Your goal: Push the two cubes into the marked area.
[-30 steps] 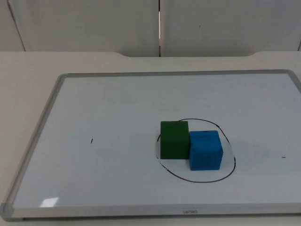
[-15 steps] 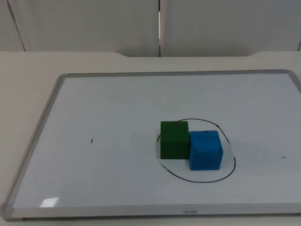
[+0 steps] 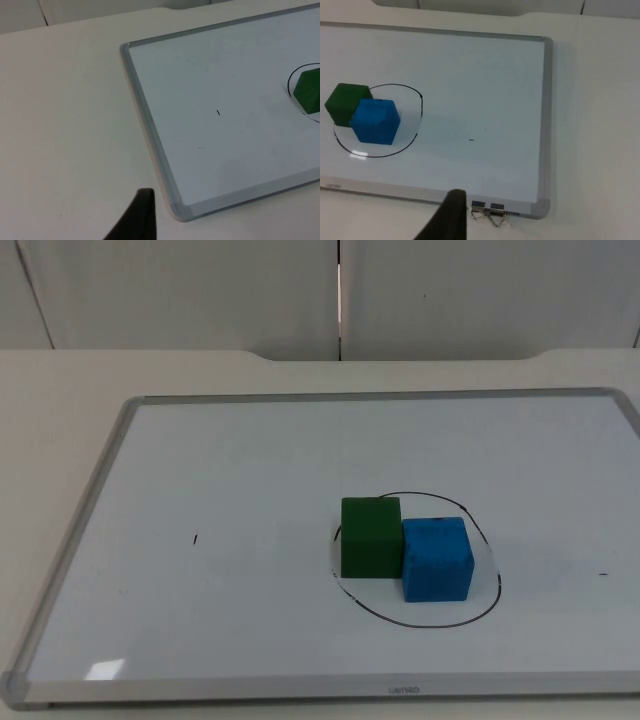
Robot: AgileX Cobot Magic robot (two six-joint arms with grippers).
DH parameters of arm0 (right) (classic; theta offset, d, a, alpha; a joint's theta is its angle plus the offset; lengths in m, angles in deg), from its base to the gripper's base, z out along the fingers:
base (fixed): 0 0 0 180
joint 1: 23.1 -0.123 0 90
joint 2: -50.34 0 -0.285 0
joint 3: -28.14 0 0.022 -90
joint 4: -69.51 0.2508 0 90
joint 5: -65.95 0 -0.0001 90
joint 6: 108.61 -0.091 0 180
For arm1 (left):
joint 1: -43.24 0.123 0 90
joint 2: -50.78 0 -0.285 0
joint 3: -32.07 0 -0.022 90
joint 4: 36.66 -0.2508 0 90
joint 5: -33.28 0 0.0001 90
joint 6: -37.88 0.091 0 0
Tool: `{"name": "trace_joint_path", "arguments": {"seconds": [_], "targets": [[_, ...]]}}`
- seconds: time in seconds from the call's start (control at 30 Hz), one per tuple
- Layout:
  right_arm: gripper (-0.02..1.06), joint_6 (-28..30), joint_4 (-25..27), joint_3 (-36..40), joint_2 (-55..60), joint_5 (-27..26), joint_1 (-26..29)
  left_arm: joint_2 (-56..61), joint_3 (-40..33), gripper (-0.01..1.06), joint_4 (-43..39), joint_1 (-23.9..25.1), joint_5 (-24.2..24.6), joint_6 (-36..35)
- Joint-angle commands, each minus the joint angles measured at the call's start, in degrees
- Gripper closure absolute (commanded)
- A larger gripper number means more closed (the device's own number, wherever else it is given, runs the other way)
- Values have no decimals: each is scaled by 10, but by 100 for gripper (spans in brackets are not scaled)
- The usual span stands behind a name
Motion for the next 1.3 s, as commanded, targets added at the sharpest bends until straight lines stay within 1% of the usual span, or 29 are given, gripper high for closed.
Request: {"name": "trace_joint_path", "arguments": {"seconds": [0.0,0.13,0.97,1.1,1.2,1.23,1.27], "targets": [[-1,1,3,1,-2,-7,18,2,-3,0,6,0,-6,-1],[-1,1,4,1,-2,-7,29,2,-3,0,6,0,-6,-1],[-1,1,4,1,-2,-7,29,2,-3,0,6,1,-6,-1],[-1,1,4,1,-2,-7,29,2,-3,0,6,15,-6,-1],[-1,1,4,1,-2,-7,29,2,-3,0,6,38,-6,-1],[-1,1,4,1,-2,-7,29,2,-3,0,6,55,-6,-1],[-1,1,4,1,-2,-7,29,2,-3,0,6,55,-6,-1]]}}
